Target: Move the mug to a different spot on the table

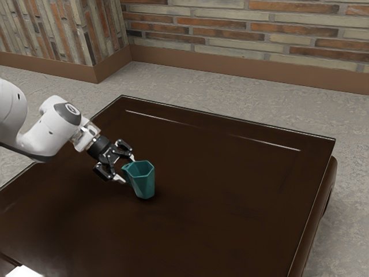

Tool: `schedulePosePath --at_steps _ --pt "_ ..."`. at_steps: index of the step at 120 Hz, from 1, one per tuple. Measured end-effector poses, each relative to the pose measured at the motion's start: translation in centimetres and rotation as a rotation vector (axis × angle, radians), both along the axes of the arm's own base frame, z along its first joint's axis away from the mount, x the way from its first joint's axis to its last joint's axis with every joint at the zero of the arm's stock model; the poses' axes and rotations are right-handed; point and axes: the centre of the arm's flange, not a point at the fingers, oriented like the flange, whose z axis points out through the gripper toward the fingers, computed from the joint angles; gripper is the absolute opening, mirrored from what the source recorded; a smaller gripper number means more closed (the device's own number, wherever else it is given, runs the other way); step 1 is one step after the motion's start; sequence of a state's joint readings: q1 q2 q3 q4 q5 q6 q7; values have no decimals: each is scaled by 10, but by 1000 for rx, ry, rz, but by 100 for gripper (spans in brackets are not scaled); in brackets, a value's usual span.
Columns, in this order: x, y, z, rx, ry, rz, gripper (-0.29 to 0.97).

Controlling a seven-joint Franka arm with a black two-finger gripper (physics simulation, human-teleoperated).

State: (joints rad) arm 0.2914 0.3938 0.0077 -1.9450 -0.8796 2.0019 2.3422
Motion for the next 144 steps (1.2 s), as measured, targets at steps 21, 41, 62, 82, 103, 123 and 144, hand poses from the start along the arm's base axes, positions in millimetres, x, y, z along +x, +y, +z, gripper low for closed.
schedulePosePath --at_steps 21,41,62,82,103,123,144 --pt "0 2 -1 -2 1 1 63" --pt "1 0 3 -10 -7 2 66" --pt "1 3 9 -21 -14 4 67" --pt "-4 4 28 -27 -30 0 68" --pt "-13 2 68 0 -64 -12 68" --pt "-7 -2 100 167 -18 -77 68" --pt "19 -33 152 429 26 -149 68"
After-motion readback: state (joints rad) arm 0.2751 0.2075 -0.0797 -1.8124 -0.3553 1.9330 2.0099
